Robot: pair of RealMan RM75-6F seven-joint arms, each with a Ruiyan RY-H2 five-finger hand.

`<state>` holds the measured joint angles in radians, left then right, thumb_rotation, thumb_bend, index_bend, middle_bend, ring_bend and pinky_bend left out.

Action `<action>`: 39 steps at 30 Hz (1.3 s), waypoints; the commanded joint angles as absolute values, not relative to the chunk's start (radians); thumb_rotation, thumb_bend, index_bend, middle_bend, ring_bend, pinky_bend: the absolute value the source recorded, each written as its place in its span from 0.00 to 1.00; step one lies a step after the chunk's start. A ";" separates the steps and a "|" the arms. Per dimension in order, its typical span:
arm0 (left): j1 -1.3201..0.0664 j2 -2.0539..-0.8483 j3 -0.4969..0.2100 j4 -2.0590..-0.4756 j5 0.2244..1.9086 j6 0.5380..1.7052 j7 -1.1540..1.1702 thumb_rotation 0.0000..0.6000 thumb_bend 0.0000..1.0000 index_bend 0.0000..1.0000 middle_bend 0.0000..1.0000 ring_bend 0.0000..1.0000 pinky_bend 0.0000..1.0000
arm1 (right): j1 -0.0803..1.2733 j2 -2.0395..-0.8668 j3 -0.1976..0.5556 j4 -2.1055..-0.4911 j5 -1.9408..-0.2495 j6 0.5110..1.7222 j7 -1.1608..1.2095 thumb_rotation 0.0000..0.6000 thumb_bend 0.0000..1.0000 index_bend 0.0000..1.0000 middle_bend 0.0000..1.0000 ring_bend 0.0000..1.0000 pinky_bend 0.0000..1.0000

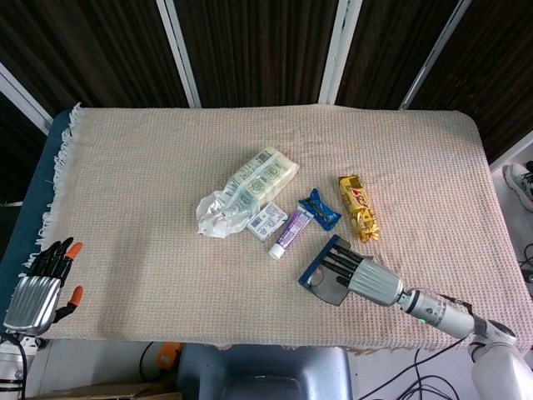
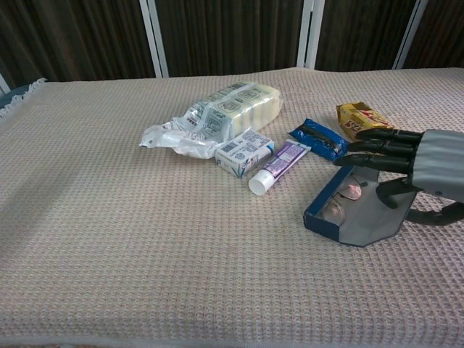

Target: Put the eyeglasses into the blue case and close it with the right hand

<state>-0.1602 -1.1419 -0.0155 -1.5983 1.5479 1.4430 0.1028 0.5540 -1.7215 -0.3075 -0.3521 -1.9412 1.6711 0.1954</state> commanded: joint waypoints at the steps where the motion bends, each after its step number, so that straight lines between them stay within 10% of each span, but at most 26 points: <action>1: -0.160 -1.142 -0.015 -1.599 1.549 1.443 0.103 1.00 0.41 0.00 0.00 0.00 0.14 | 0.527 -1.690 -0.332 -0.386 -1.969 1.715 0.173 1.00 0.64 0.78 0.17 0.00 0.07; 39: -0.162 -1.134 -0.015 -1.600 1.548 1.434 0.090 1.00 0.41 0.00 0.00 0.00 0.14 | 0.646 -1.613 -0.207 -0.748 -1.910 1.473 0.138 1.00 0.64 0.77 0.18 0.00 0.07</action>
<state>-0.1618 -1.1338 -0.0149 -1.5999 1.5479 1.4340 0.0895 0.6435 -1.6121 -0.2099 -0.7452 -1.9124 1.4767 0.1381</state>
